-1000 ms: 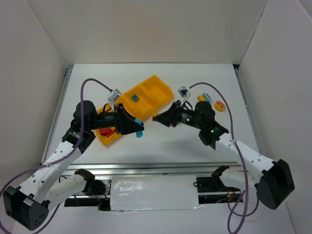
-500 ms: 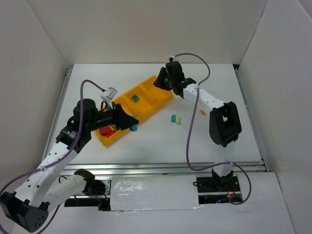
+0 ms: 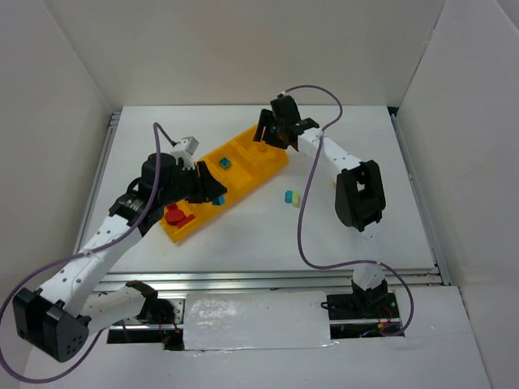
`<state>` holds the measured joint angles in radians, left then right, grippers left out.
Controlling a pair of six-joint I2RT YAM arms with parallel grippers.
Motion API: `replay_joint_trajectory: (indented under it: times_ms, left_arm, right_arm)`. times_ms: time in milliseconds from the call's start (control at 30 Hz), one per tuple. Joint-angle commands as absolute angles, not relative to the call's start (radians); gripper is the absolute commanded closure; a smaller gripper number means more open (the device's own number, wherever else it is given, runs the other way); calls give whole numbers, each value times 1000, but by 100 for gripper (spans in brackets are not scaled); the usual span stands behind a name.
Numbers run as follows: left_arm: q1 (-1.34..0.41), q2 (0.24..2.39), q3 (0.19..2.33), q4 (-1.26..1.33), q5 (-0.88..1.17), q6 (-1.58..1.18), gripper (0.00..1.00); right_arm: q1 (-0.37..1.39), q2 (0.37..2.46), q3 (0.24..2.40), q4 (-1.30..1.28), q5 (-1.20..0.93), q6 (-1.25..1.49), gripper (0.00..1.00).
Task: Sort the legos into containers by color
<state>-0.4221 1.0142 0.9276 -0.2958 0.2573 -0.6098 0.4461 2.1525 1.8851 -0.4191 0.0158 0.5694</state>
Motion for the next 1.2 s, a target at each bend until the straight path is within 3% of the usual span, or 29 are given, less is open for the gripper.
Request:
replay_joint_trajectory:
  times_ms: [0,133,333,533,633,767,800,833,900,933,1167]
  left_arm:
    - [-417,1125,1026,-184,200,-627,100]
    - [-411,1299,1169,-149,163,-627,90]
    - [-384,1592,1362,-132,146,-603,91]
    - [-373,1841,1575,-172,92,-583,76]
    - [-371,1907,1614,-186,42,-589,61]
    - [-368,1950,1606,-184,11,-604,48]
    - [-368,1954,1603,-180,8,-606,42]
    - [-368,1960,1605,-181,6,-610,28]
    - [-367,1971,1612,-189,5,-615,15]
    - [-367,1970,1615,-193,5,-615,1]
    - [-365,1833,1609,-183,75,-620,0]
  right_arm:
    - [442,1982,1896,-437,9,548,29]
    - [434,1722,1629,-399,66,572,20]
    - [417,1368,1182,-249,66,644,18]
    - [413,1182,1005,-230,20,652,18]
    - [410,1146,993,-253,31,631,18]
    - [407,1143,996,-264,48,611,16]
    - [405,1149,999,-264,49,611,16]
    - [405,1164,1002,-261,41,607,16]
    - [405,1189,1009,-262,34,604,16]
    - [405,1215,1014,-264,26,604,16]
    - [410,1416,1074,-337,96,626,16]
